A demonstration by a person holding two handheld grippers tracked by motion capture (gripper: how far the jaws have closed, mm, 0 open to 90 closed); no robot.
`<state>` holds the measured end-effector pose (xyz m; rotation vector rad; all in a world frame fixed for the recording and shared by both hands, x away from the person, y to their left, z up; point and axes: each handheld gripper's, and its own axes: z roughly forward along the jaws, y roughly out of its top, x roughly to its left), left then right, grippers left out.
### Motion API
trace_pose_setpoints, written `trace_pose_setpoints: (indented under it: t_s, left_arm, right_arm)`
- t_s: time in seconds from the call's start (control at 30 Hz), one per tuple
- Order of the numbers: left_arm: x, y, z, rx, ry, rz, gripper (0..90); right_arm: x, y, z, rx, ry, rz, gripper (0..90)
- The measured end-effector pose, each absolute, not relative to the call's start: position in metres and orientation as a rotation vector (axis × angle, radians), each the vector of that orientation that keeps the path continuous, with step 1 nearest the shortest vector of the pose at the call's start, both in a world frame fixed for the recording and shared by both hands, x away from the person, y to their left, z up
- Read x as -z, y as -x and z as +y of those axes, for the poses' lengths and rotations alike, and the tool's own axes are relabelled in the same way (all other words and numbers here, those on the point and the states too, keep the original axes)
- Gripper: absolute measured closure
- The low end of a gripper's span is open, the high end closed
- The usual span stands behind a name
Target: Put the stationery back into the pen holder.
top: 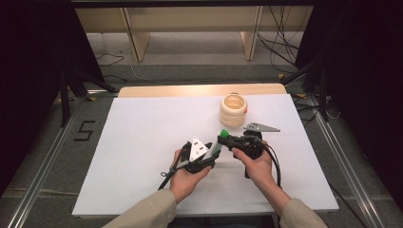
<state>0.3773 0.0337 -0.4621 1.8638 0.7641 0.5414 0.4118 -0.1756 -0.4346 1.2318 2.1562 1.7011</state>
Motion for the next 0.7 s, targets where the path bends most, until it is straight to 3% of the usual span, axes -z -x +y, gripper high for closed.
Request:
trace_pose_setpoints:
  t_s: [0.3,0.7]
  left_arm:
    - [0.458,-0.376,0.053,-0.479,-1.990,0.782,26.4]
    - [0.459,-0.362,0.107,-0.505,-2.022,0.796,22.2]
  right_arm:
    - [0.429,-0.412,-0.180,-1.646,-1.198,2.134,74.3]
    - [0.418,-0.416,-0.191,-1.585,-1.175,2.083,74.3]
